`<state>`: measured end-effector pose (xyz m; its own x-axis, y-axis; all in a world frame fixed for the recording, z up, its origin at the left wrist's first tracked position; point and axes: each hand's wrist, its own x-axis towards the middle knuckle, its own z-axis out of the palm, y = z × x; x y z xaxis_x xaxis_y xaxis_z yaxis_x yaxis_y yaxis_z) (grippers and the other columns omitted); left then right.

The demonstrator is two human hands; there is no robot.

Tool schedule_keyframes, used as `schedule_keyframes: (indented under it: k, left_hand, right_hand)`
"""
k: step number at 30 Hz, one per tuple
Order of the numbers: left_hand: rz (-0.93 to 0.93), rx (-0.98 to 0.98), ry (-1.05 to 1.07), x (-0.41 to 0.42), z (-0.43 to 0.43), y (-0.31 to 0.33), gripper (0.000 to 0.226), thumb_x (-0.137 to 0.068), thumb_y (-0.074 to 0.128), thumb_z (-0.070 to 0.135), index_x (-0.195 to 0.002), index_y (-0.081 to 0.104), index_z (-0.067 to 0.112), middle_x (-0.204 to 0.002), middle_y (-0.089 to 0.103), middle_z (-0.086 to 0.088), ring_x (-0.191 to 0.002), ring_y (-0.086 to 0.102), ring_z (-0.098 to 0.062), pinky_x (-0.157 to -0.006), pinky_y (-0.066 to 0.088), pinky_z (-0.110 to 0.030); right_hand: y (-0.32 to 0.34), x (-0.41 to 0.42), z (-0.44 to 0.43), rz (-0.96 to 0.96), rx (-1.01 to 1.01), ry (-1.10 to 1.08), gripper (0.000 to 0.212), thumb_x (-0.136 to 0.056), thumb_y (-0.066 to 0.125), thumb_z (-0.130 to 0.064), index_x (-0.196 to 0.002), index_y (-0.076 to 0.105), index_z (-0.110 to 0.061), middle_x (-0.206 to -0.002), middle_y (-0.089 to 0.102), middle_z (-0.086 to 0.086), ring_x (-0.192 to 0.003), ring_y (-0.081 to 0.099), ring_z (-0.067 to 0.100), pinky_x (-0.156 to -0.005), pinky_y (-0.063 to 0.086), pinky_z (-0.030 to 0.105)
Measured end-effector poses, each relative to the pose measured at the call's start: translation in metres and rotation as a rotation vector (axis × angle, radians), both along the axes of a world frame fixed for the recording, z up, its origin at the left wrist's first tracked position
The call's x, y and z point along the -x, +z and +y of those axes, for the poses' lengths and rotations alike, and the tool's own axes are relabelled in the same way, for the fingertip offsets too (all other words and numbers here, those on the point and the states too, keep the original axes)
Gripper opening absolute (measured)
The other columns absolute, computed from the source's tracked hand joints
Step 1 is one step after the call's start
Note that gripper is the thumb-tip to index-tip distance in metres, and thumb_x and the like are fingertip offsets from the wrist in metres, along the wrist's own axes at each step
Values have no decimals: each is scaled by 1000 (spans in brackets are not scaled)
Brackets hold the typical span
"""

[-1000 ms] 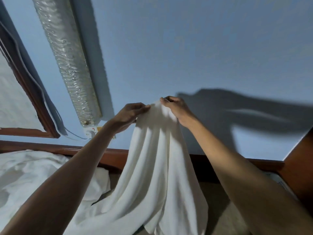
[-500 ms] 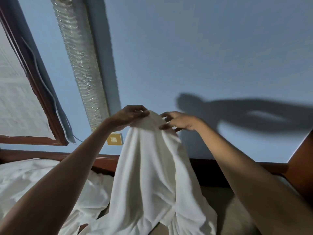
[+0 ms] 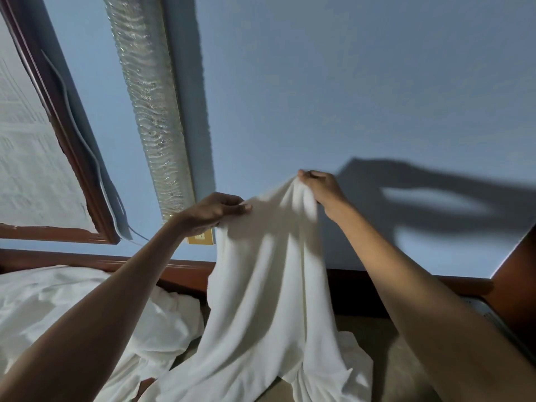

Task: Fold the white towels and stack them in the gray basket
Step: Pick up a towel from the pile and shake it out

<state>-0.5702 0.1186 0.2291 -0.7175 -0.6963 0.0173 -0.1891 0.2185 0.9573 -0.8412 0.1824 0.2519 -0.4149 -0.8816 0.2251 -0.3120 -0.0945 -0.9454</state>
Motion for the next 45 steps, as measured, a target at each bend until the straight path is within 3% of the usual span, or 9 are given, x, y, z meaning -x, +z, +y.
schedule_keyframes:
  k: [3,8,17,22,25,29,35,42,45]
  left_hand:
    - [71,80,79,-4,-6,15,41,-88,77,33,-102,73,-5,-87,70,-14,-79,61,-24,-67,48,-30]
    - [-50,267,26,14,-4,43,17,-96,72,25,-99,79,10,-92,78,-5,-81,69,-10,-72,55,-23]
    - [-109,214,-30,17,1,42,26,-89,77,35,-96,79,10,-89,75,-6,-81,67,-13,-72,51,-27]
    - [-143,80,-109,12,-2,26,36,-90,76,36,-105,78,3,-106,76,-17,-95,71,-28,-86,57,-38]
    - [-143,100,-68,6,-6,26,47,-88,76,43,-104,75,-2,-99,73,-13,-89,66,-25,-80,51,-35]
    - [-34,282,52,12,-7,40,43,-99,66,39,-70,54,10,-66,43,2,-62,40,-11,-54,27,-25]
    - [-116,440,4,29,-4,63,44,-101,64,38,-59,60,28,-60,46,11,-59,40,-7,-52,32,-20]
    - [-271,358,-1,10,-9,51,31,-90,77,40,-68,73,18,-62,59,7,-57,51,-5,-52,37,-15]
    - [-300,341,-2,2,-13,44,31,-89,78,40,-80,77,10,-69,63,3,-64,54,-6,-59,39,-17]
  right_hand:
    - [5,1,6,37,-127,-24,22,-101,60,-36,-88,68,-19,-73,63,-10,-66,51,5,-63,40,26]
    - [6,-21,11,168,-377,486,27,-100,62,-41,-125,63,-33,-116,73,-15,-100,72,8,-91,53,31]
    - [-6,-19,8,77,-248,599,23,-98,67,-34,-76,67,-25,-82,64,-12,-89,63,3,-89,56,29]
    - [2,-9,-8,-215,-78,292,27,-100,63,-34,-78,58,-19,-73,54,2,-67,54,13,-62,43,29]
    - [7,1,-14,-85,-31,-28,36,-101,61,-37,-69,54,-20,-52,45,-10,-49,39,7,-54,26,27]
    - [9,4,-5,5,-230,268,9,-96,68,-27,-91,69,-20,-79,64,0,-65,56,10,-59,40,25]
    - [3,-19,-2,89,-386,596,13,-96,69,-38,-103,73,-27,-107,74,-6,-105,69,10,-93,55,30]
    - [9,5,-12,-227,-122,278,17,-101,62,-25,-91,72,-16,-77,73,-6,-70,67,6,-73,52,27]
    - [15,16,-17,-287,5,102,13,-102,60,-18,-93,70,-15,-91,74,0,-89,68,13,-89,53,34]
